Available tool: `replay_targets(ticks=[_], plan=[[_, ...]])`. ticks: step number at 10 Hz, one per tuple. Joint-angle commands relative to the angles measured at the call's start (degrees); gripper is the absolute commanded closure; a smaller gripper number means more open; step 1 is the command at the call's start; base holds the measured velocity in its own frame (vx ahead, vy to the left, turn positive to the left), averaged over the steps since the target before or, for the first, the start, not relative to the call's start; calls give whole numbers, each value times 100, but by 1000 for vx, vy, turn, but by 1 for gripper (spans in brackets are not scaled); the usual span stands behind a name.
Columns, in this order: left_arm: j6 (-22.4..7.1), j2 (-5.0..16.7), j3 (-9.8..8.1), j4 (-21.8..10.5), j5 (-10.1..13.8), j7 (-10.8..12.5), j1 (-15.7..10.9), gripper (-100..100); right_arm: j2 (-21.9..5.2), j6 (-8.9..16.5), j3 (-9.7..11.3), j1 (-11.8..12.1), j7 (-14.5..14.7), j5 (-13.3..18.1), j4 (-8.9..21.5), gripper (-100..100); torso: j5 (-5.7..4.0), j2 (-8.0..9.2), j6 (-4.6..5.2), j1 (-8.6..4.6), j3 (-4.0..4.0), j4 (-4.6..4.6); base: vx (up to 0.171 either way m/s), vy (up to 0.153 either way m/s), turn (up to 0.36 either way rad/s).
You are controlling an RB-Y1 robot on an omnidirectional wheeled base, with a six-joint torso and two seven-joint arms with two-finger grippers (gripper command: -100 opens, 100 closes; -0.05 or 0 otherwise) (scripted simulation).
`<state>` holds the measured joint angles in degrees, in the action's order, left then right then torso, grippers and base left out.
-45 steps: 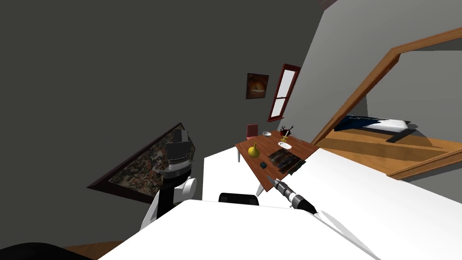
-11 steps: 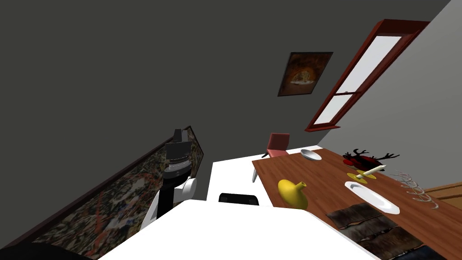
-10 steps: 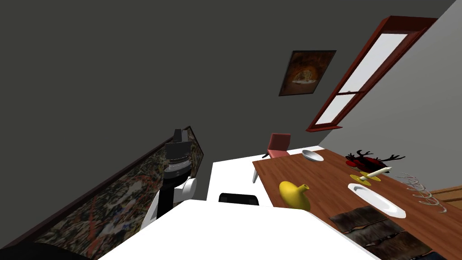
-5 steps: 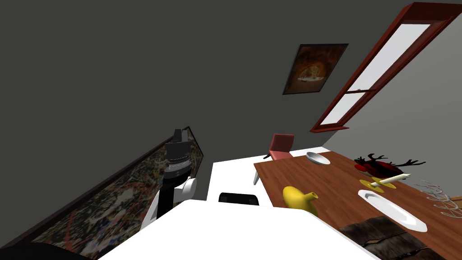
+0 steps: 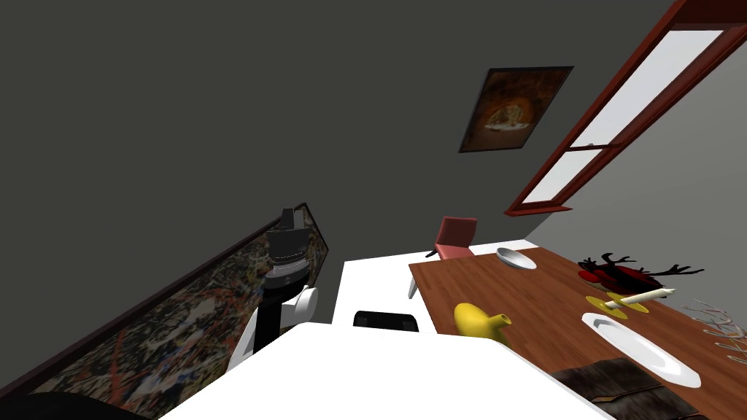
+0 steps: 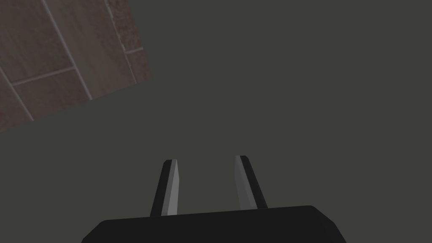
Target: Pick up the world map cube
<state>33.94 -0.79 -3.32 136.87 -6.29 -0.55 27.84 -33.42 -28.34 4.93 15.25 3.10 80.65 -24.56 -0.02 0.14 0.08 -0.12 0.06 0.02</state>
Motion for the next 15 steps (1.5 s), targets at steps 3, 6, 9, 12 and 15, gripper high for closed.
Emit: replay_targets(ticks=[3,6,9,12,15], plan=[[0,0,0,0,0,0,0,0,140,78,-57,-208,272,-162,374,-100,3,-4,0,11,-2,-1,-4,-33,9],[0,-1,1,0,0,0,0,0,127,64,-52,-178,229,-140,318,100,7,-5,-1,20,-2,0,-1,-3,2],[0,-1,0,0,0,0,0,0,128,58,-50,-178,231,-139,317,100,5,-5,0,12,-3,0,0,0,0],[0,-1,1,0,0,0,1,0,-148,-220,-183,-164,166,2,268,100,12,-7,4,30,-4,-1,8,55,-51],[0,-1,1,0,0,0,0,0,-241,-282,-180,-105,21,80,146,100,14,-7,2,43,-3,0,5,62,-21]])
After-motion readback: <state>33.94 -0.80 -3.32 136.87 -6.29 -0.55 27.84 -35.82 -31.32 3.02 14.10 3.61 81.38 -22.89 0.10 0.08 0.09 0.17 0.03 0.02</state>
